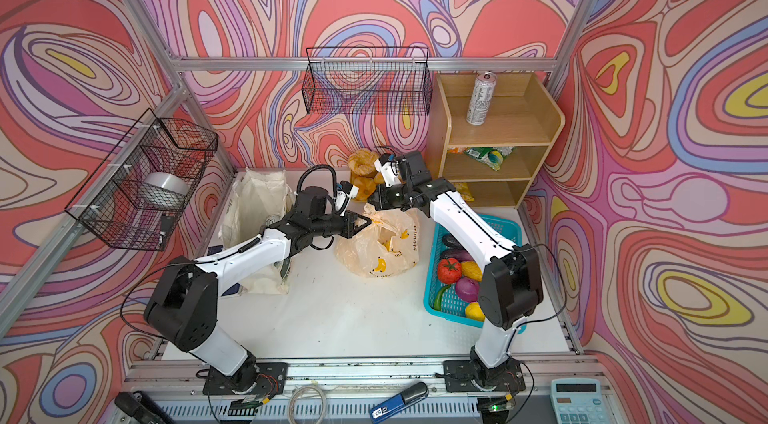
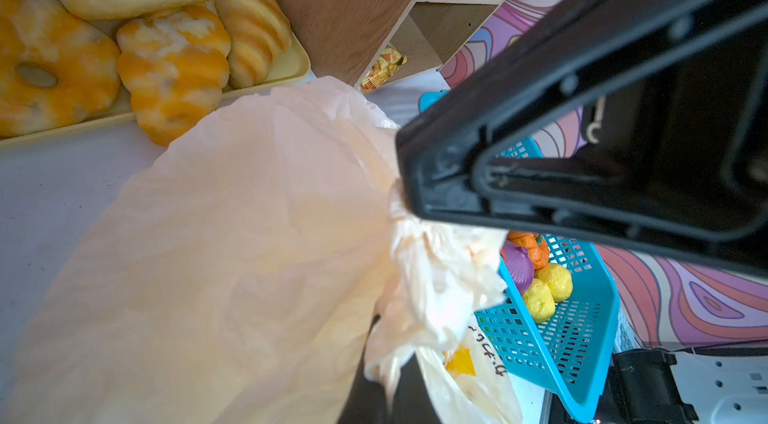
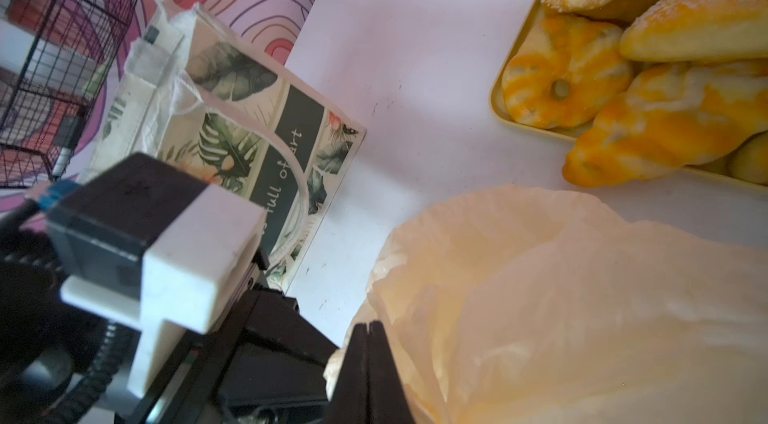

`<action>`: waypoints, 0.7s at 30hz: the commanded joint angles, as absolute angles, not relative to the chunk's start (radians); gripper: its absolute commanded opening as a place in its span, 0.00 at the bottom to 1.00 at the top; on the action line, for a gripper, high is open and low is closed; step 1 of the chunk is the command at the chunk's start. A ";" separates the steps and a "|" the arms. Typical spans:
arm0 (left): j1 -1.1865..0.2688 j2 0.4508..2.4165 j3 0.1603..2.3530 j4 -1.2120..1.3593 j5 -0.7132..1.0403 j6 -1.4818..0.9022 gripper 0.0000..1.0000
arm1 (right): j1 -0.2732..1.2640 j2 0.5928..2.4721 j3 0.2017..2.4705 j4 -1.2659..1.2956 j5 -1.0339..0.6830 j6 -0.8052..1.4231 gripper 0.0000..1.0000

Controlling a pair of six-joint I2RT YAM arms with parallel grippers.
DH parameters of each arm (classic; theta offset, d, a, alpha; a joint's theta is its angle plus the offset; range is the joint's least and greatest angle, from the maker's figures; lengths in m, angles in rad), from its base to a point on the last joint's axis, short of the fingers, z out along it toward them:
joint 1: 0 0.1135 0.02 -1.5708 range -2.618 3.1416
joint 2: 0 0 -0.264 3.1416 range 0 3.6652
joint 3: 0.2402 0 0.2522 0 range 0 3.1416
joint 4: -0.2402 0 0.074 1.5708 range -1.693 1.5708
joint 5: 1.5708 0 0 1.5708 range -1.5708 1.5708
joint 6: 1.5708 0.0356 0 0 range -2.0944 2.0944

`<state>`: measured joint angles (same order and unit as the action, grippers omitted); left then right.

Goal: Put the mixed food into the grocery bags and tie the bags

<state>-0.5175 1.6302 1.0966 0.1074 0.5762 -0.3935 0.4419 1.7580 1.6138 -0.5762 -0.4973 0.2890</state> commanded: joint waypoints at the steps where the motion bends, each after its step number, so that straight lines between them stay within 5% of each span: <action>1: -0.522 1.622 1.122 0.093 0.566 -0.392 0.00 | 0.431 1.730 1.604 -0.563 -0.511 0.282 0.00; 21: -0.503 1.643 1.141 0.081 0.541 -0.464 0.00 | 0.430 1.507 1.292 -0.469 -0.534 0.350 0.00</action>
<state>-0.5182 1.6314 1.1385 0.0975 0.5667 -0.4240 0.4324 1.5368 1.3537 -0.4999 -0.5285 0.3244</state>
